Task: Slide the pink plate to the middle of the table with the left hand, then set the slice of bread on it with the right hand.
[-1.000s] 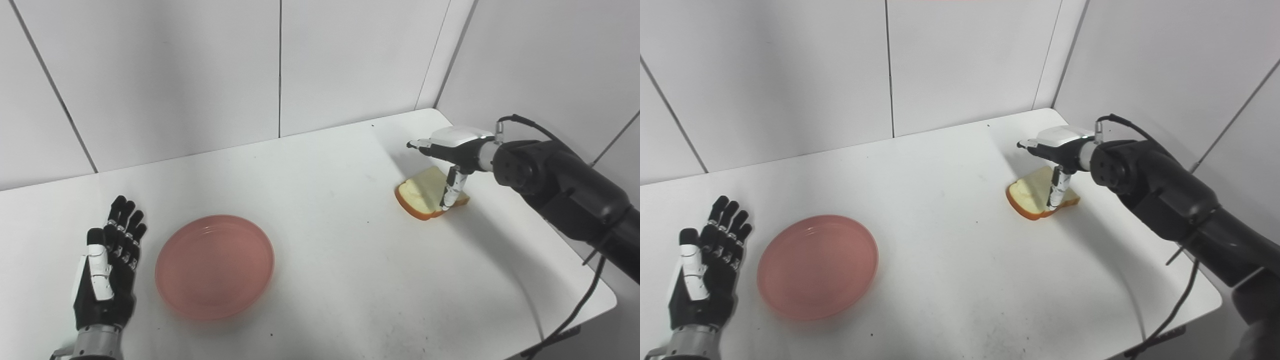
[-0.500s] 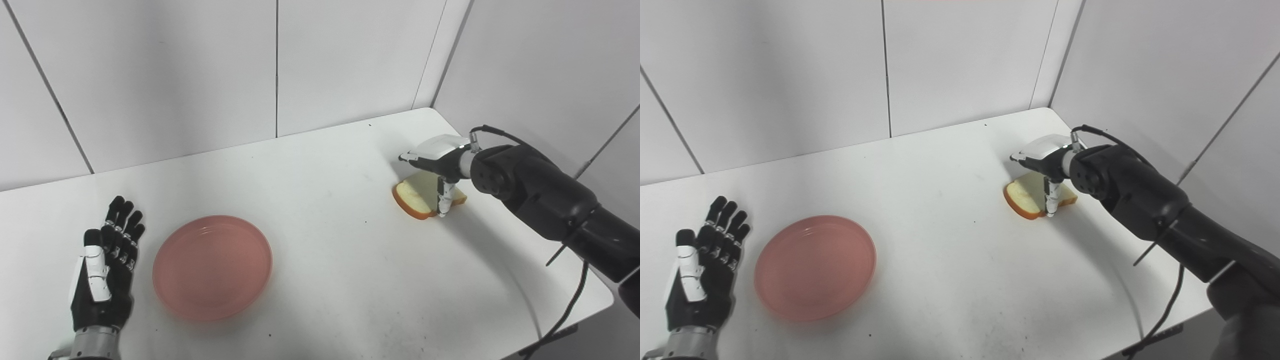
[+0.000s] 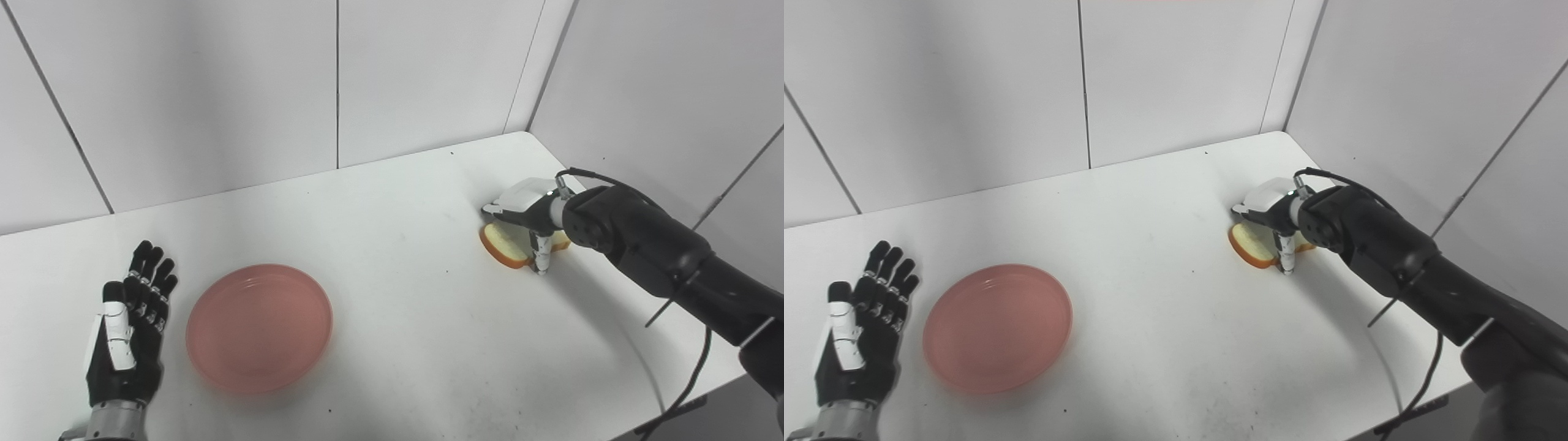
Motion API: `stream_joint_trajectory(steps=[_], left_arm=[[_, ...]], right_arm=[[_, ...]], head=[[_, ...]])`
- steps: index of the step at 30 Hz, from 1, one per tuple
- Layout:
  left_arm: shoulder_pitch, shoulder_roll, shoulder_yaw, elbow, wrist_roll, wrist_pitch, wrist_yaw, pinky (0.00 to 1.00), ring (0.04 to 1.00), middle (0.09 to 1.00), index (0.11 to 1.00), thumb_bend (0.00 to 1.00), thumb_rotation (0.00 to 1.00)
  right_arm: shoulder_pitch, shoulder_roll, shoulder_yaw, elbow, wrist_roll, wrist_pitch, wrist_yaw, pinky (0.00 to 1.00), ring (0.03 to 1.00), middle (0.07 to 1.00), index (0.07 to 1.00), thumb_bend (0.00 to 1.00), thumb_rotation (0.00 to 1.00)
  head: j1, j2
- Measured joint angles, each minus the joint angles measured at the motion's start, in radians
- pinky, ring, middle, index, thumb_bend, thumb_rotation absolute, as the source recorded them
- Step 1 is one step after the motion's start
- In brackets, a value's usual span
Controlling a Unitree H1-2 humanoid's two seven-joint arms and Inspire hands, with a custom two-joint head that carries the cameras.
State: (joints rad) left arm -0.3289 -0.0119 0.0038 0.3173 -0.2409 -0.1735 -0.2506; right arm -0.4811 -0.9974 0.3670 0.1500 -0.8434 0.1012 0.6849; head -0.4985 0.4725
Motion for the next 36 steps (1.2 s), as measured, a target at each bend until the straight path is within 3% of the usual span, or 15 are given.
stream_joint_trajectory(steps=[4,5,7,8,9,12,14,24,26,36], left_arm=[[0.000,0.000,0.000,0.000,-0.003,0.000,-0.001,0.98,0.973,0.984,0.937,0.79,0.98],[0.000,0.000,-0.001,0.000,-0.003,0.000,-0.001,0.98,0.973,0.984,0.937,0.79,0.98],[0.000,0.000,-0.001,-0.002,-0.003,0.000,-0.001,0.98,0.974,0.984,0.935,0.79,0.98],[0.001,0.000,-0.001,-0.004,-0.003,0.001,-0.001,0.99,0.977,0.986,0.937,0.79,0.98],[0.002,-0.001,-0.001,-0.004,-0.003,0.001,-0.001,0.99,0.981,0.988,0.940,0.79,0.98],[0.003,-0.001,-0.001,-0.006,-0.003,0.001,-0.001,1.00,0.986,0.993,0.946,0.79,0.98],[0.005,-0.001,-0.002,-0.008,-0.003,0.001,-0.001,0.99,0.983,0.990,0.943,0.79,0.98],[0.007,-0.001,-0.004,-0.011,-0.003,0.003,-0.001,0.99,0.978,0.985,0.938,0.79,0.98],[0.007,-0.001,-0.006,-0.011,-0.002,0.002,-0.001,0.98,0.974,0.984,0.938,0.78,0.99],[0.016,-0.003,-0.013,-0.022,0.002,0.002,0.001,0.98,0.979,0.994,0.943,0.77,0.99]], right_arm=[[0.000,0.028,-0.042,0.032,0.030,-0.013,-0.065,0.72,0.804,0.842,0.830,0.81,0.06],[0.000,0.032,-0.050,0.038,0.037,-0.021,-0.079,0.70,0.793,0.835,0.822,0.81,0.07],[0.000,0.035,-0.057,0.049,0.045,-0.039,-0.104,0.59,0.692,0.764,0.762,0.79,0.06],[0.001,0.038,-0.062,0.053,0.053,-0.046,-0.114,0.52,0.606,0.678,0.605,0.63,0.10],[0.001,0.042,-0.070,0.060,0.065,-0.054,-0.132,0.48,0.560,0.604,0.534,0.57,0.07],[0.002,0.052,-0.089,0.082,0.087,-0.083,-0.170,0.40,0.467,0.518,0.485,0.54,0.01],[0.008,0.061,-0.094,0.084,0.087,-0.092,-0.193,0.35,0.423,0.509,0.469,0.53,0.00],[0.012,0.070,-0.149,0.048,0.091,-0.092,-0.254,0.35,0.431,0.501,0.467,0.53,0.00],[0.012,0.070,-0.166,0.029,0.105,-0.092,-0.255,0.31,0.386,0.482,0.482,0.53,0.00],[0.006,0.113,-0.222,-0.060,0.165,-0.102,-0.281,0.37,0.429,0.503,0.466,0.53,0.00]], head=[[-0.002,0.002],[0.000,0.002],[0.000,0.003],[-0.002,0.005],[-0.002,0.005],[0.000,0.006],[0.000,0.006],[0.012,0.008],[0.014,0.006],[0.046,0.005]])
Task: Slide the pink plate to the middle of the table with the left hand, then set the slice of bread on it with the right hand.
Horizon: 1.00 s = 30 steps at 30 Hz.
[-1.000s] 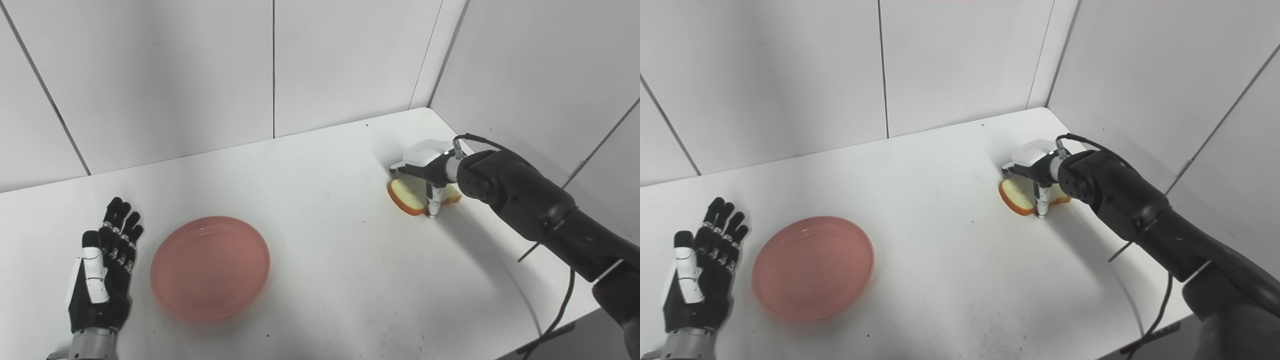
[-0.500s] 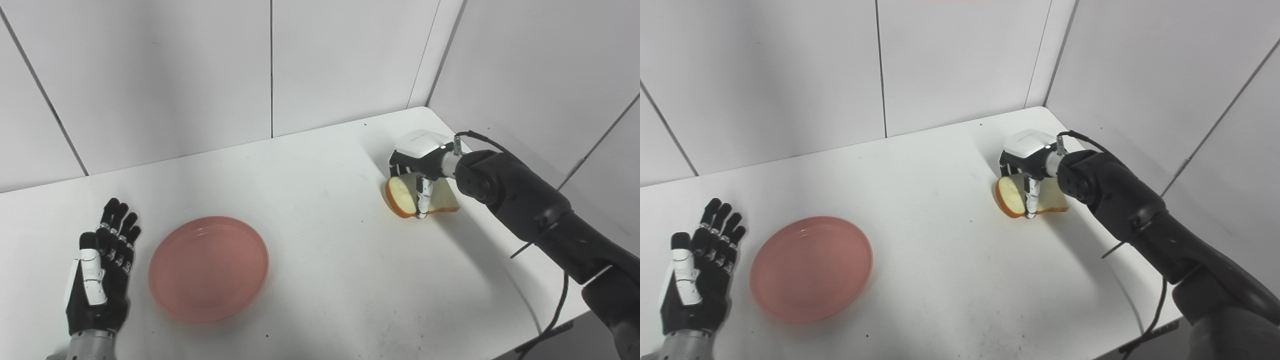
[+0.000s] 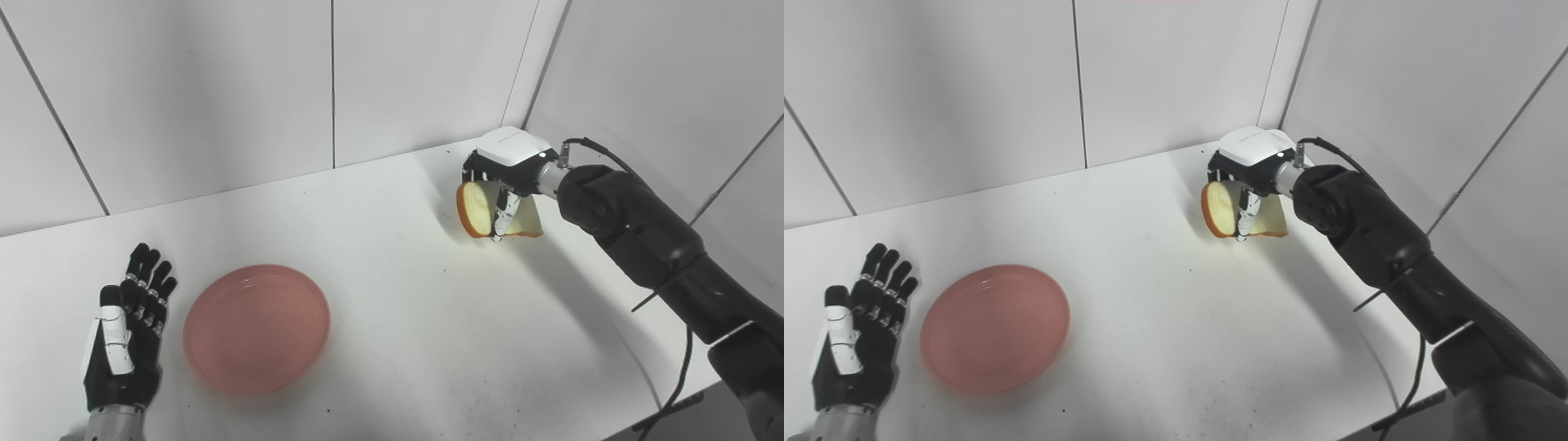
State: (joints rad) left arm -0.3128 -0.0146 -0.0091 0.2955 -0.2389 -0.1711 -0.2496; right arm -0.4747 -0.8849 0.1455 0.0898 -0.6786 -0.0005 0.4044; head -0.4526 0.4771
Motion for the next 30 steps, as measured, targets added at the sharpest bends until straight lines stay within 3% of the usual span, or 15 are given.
stream_joint_trajectory(steps=[7,13,14,21,24,28,30], left_arm=[[0.008,-0.009,-0.010,-0.009,0.020,0.001,0.013,0.97,0.973,0.992,0.921,0.76,0.97],[0.009,-0.024,-0.014,-0.009,0.023,0.000,0.023,0.96,0.964,0.987,0.924,0.77,0.95],[0.010,-0.027,-0.016,-0.011,0.025,0.000,0.027,0.97,0.965,0.988,0.928,0.77,0.96],[0.014,-0.054,-0.037,-0.011,0.065,0.000,0.055,0.99,0.986,1.000,0.969,0.72,1.00],[0.014,-0.073,-0.044,-0.006,0.072,-0.004,0.061,0.99,0.985,1.000,0.968,0.71,1.00],[0.011,-0.087,-0.048,0.005,0.088,-0.021,0.065,0.99,0.979,1.000,0.970,0.72,1.00],[0.009,-0.094,-0.050,0.010,0.104,-0.032,0.076,0.98,0.980,1.000,0.969,0.73,1.00]], right_arm=[[-0.039,0.117,0.007,-0.074,0.034,0.001,-0.003,0.30,0.369,0.465,0.491,0.53,0.00],[-0.074,0.257,0.015,-0.104,0.053,0.001,-0.018,0.32,0.384,0.463,0.496,0.53,0.00],[-0.074,0.280,0.016,-0.104,0.061,0.000,-0.022,0.32,0.381,0.461,0.497,0.53,0.00],[-0.071,0.410,0.019,-0.100,0.120,-0.024,-0.096,0.29,0.359,0.454,0.496,0.53,0.00],[-0.071,0.448,0.020,-0.088,0.134,-0.059,-0.141,0.30,0.366,0.461,0.494,0.53,0.00],[-0.071,0.489,0.027,-0.088,0.157,-0.063,-0.151,0.31,0.407,0.490,0.507,0.52,0.00],[-0.071,0.500,0.042,-0.087,0.167,-0.077,-0.151,0.32,0.413,0.491,0.507,0.52,0.00]], head=[[0.026,0.005],[0.091,0.009],[0.154,0.011],[0.279,0.015],[0.348,0.020],[0.379,0.023],[0.435,0.031]])
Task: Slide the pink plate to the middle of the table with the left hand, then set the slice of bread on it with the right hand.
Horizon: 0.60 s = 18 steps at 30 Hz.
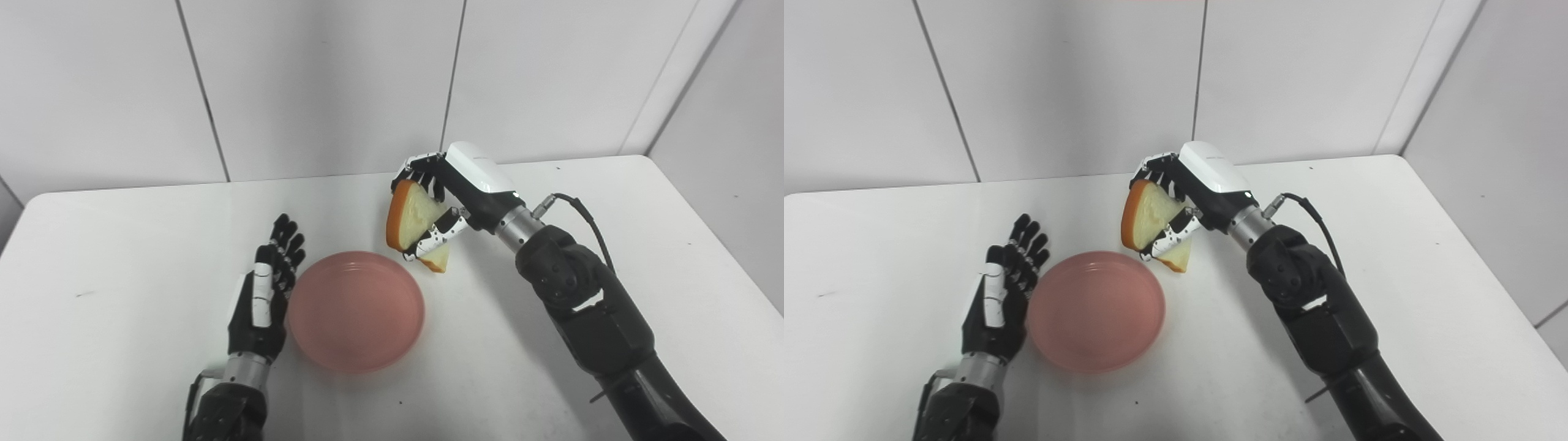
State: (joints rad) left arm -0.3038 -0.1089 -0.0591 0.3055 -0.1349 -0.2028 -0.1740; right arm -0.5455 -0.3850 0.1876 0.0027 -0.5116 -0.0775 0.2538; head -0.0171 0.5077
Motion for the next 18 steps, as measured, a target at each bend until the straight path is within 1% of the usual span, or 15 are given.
stream_joint_trajectory(steps=[3,4,7,9,11,14,18], left_arm=[[-0.009,-0.009,-0.008,0.018,0.026,-0.022,0.014,0.99,0.986,1.000,0.971,0.74,1.00],[-0.011,-0.010,-0.013,0.020,0.031,-0.025,0.017,0.99,0.987,1.000,0.969,0.74,1.00],[-0.014,-0.016,-0.018,0.027,0.052,-0.040,0.032,0.98,0.980,0.992,0.960,0.76,1.00],[-0.018,-0.023,-0.017,0.037,0.068,-0.051,0.050,0.97,0.972,0.985,0.952,0.77,1.00],[-0.024,-0.030,-0.020,0.047,0.078,-0.052,0.063,0.97,0.964,0.981,0.952,0.77,1.00],[-0.032,-0.039,-0.031,0.060,0.110,-0.057,0.081,0.96,0.964,0.981,0.948,0.76,1.00],[-0.036,-0.043,-0.036,0.068,0.113,-0.062,0.085,0.97,0.966,0.981,0.946,0.76,1.00]], right_arm=[[0.000,0.009,0.027,0.001,0.010,-0.030,0.006,0.33,0.417,0.486,0.506,0.52,0.00],[0.000,0.011,0.033,0.000,0.014,-0.031,0.010,0.34,0.420,0.486,0.505,0.52,0.00],[0.000,0.015,0.040,-0.011,0.023,-0.031,0.030,0.36,0.426,0.482,0.504,0.52,0.00],[-0.002,0.018,0.044,-0.019,0.025,-0.030,0.047,0.33,0.418,0.480,0.509,0.52,0.00],[-0.003,0.023,0.057,-0.028,0.025,-0.025,0.064,0.30,0.406,0.479,0.515,0.52,0.00],[-0.008,0.030,0.080,-0.047,0.025,0.003,0.115,0.29,0.398,0.481,0.519,0.52,0.00],[-0.020,0.031,0.097,-0.052,0.027,0.028,0.175,0.28,0.398,0.491,0.513,0.52,0.00]], head=[[0.022,0.003],[0.048,0.008],[0.068,0.012],[0.081,0.015],[0.103,0.018],[0.115,0.020],[0.135,0.028]])
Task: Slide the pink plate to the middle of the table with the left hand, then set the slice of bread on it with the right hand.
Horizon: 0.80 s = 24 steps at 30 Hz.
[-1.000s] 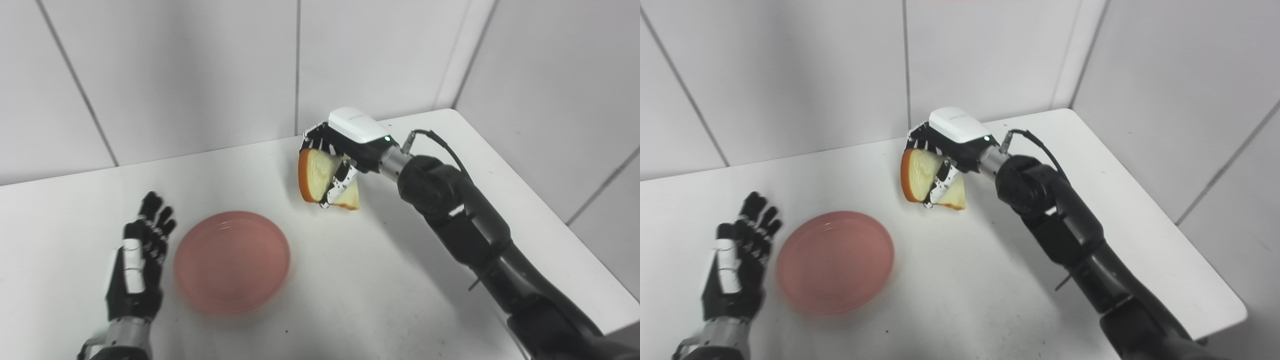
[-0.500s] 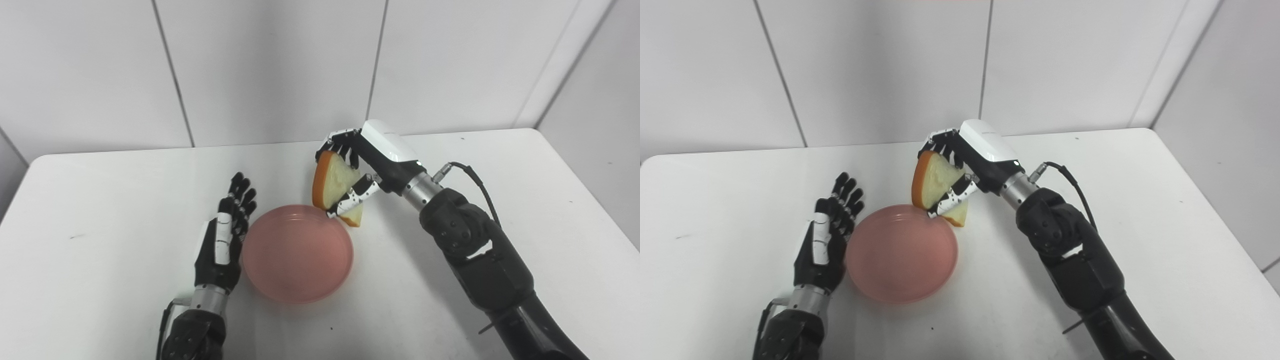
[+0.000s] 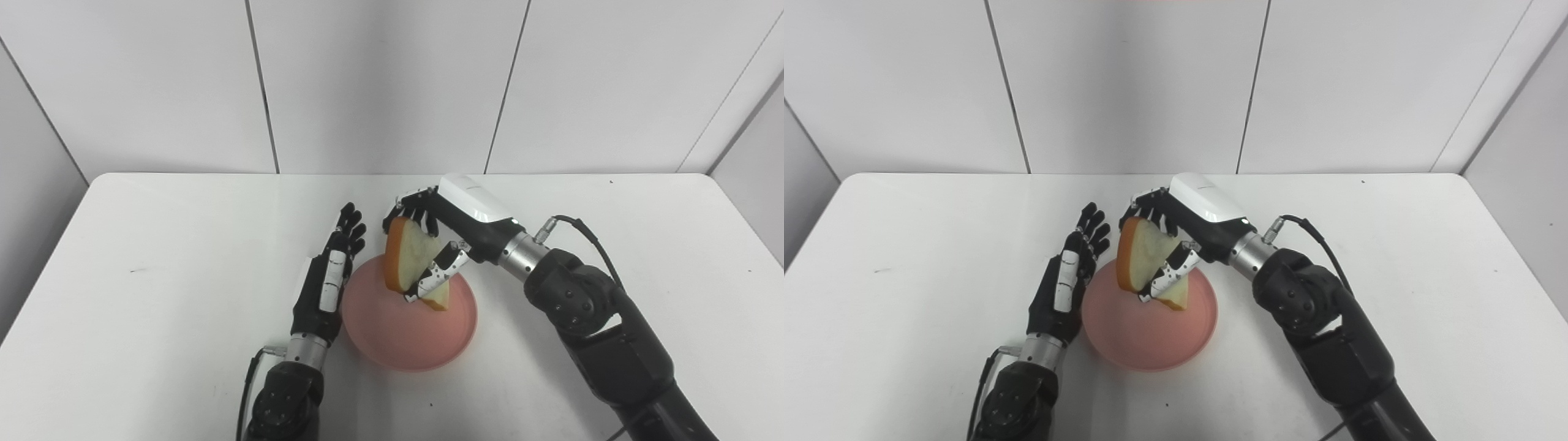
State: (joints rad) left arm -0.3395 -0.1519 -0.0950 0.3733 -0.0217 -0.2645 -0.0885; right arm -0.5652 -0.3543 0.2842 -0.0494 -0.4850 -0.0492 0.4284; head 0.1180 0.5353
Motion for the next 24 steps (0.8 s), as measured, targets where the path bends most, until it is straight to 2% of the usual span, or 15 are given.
stream_joint_trajectory(steps=[10,18,24], left_arm=[[-0.006,-0.006,-0.003,0.009,0.018,-0.008,0.029,0.96,0.958,0.965,0.928,0.78,1.00],[-0.006,-0.011,-0.006,0.010,0.022,-0.011,0.043,0.95,0.949,0.958,0.928,0.77,1.00],[-0.005,-0.012,-0.009,0.010,0.022,-0.010,0.043,0.95,0.952,0.957,0.926,0.77,1.00]], right_arm=[[-0.004,-0.011,0.043,-0.001,-0.013,0.020,0.113,0.30,0.408,0.499,0.502,0.52,0.00],[-0.017,-0.026,0.090,0.001,-0.053,0.022,0.163,0.29,0.416,0.508,0.488,0.52,0.00],[-0.029,-0.029,0.113,0.001,-0.073,0.055,0.214,0.28,0.411,0.508,0.489,0.52,0.00]], head=[[0.006,0.005],[-0.004,0.006],[-0.014,0.011]])
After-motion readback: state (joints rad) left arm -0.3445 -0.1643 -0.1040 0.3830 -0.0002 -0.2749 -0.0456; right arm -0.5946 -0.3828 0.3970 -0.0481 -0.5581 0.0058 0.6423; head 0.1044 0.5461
